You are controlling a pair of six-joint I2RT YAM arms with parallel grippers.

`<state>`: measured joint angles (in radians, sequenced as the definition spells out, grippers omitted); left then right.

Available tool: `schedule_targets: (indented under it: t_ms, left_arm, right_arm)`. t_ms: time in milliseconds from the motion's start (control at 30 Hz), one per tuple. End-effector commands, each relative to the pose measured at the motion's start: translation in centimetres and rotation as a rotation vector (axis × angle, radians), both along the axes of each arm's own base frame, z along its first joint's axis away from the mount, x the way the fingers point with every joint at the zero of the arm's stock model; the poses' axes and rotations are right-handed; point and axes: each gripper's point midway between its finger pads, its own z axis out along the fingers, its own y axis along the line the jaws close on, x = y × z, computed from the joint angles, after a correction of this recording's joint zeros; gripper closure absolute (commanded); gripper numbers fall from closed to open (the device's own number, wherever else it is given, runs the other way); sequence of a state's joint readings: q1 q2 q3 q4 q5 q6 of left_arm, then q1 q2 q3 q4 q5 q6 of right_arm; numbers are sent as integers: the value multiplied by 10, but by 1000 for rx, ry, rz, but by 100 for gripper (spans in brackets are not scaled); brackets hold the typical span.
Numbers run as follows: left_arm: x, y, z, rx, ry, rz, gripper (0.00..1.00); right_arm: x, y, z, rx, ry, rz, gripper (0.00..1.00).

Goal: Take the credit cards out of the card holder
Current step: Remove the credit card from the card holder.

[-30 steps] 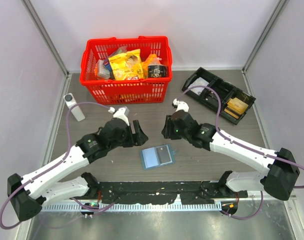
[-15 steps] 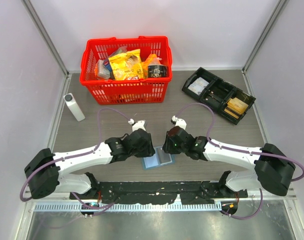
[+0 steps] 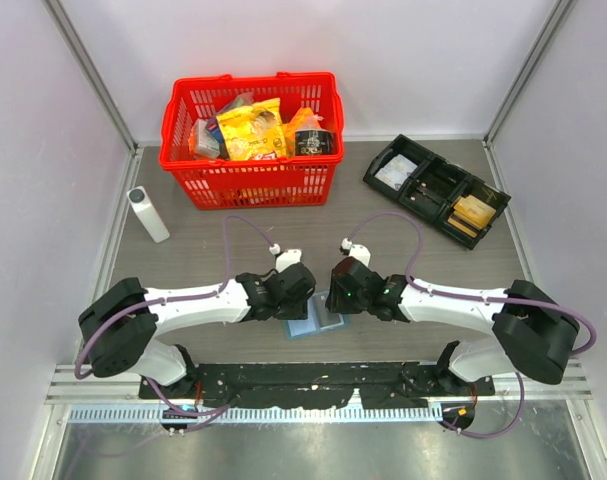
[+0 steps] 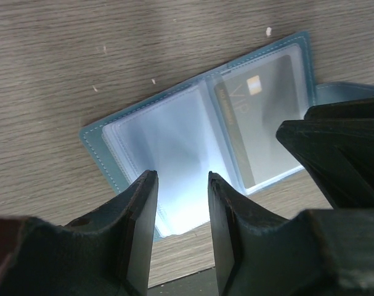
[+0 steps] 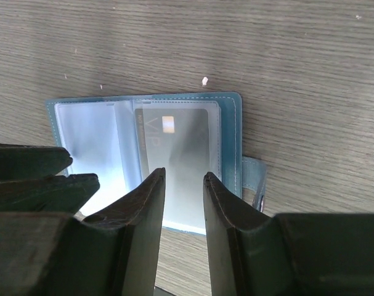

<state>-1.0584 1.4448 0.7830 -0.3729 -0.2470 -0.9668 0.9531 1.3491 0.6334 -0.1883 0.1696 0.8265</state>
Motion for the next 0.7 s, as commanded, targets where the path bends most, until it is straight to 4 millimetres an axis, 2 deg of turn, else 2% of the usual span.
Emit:
schedule_targets:
  t_ms: [0,300,500,667]
  left_arm:
    - [6,9,2,64,-29,22,60]
    - [0,24,-10,101,-9,50,66]
    - [-4,22,-15,79,11,56,69]
    - [-7,18,-17,43,27,58,72]
  right_arm:
    - [2,-1,-2,-13,-6,-14,64]
    - [0,-7,-8,-56,6,-10,63]
    - [0,-6,-8,-65,6,4,63]
    - [-3,-4,-17,-73,34,19,63]
